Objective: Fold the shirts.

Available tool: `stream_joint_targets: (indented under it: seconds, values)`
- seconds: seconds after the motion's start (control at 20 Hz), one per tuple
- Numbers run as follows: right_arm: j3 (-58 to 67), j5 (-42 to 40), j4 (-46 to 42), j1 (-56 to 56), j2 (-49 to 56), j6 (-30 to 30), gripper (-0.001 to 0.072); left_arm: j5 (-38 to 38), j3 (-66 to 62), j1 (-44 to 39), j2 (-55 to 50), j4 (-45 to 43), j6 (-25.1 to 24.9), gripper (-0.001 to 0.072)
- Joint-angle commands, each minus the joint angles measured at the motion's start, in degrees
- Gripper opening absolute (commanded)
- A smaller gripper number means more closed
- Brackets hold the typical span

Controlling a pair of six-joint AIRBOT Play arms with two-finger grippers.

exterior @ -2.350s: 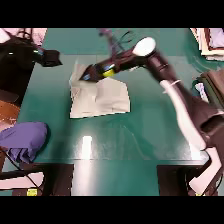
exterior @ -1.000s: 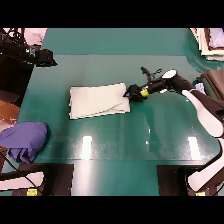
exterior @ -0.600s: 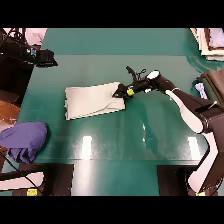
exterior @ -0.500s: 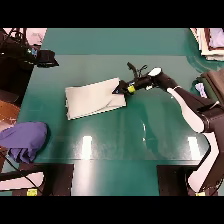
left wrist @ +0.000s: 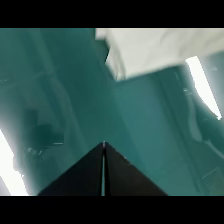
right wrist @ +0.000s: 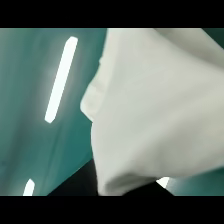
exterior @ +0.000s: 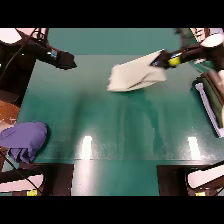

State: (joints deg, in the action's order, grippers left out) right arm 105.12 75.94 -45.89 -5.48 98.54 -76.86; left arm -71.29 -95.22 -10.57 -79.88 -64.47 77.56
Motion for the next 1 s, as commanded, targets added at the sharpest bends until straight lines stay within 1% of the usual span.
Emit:
stream_joint_targets:
  seconds: [0.0, 0.05, 0.15, 0.35, 0.55, 0.6, 0.8, 0.95]
  values:
    - [3.8, -1.9, -6.2, 10.3, -1.9, -1.1, 0.0021, 1.7, -0.1, -4.6, 0.0, 0.3, 0.0, 0.0031]
    - [3.9, -4.2, -6.7, 12.8, -1.9, -0.9, 0.0021, 1.7, -0.1, -5.6, 0.0, 0.3, 0.0, 0.0031]
    - [3.8, -8.6, -6.7, 17.7, -1.5, 1.6, 0.0021, 1.6, -0.1, -7.2, 0.0, 0.3, 0.0, 0.0031]
    - [3.8, -16.1, -6.6, 25.7, 0.6, 3.0, 0.0021, 1.2, -0.1, -9.4, 0.0, 0.4, 0.5, 0.0031]
    - [4.6, -22.2, -4.7, 30.4, 1.1, 3.1, 0.002, 1.2, -0.1, -9.9, 0.0, 0.6, 0.5, 0.0031]
    - [6.0, -22.1, -4.2, 31.1, 1.5, 3.1, 0.0021, 1.3, -0.1, -9.9, 0.0, 0.6, 0.5, 0.0031]
    - [14.6, -17.9, -3.1, 32.8, 2.6, 7.0, 0.0021, 1.2, -0.1, -9.9, 0.0, 0.6, 0.5, 0.0031]
    - [11.1, -19.1, -3.2, 34.4, -1.9, 8.1, 0.0021, 1.2, -0.1, -9.9, 0.0, 0.6, 0.5, 0.0031]
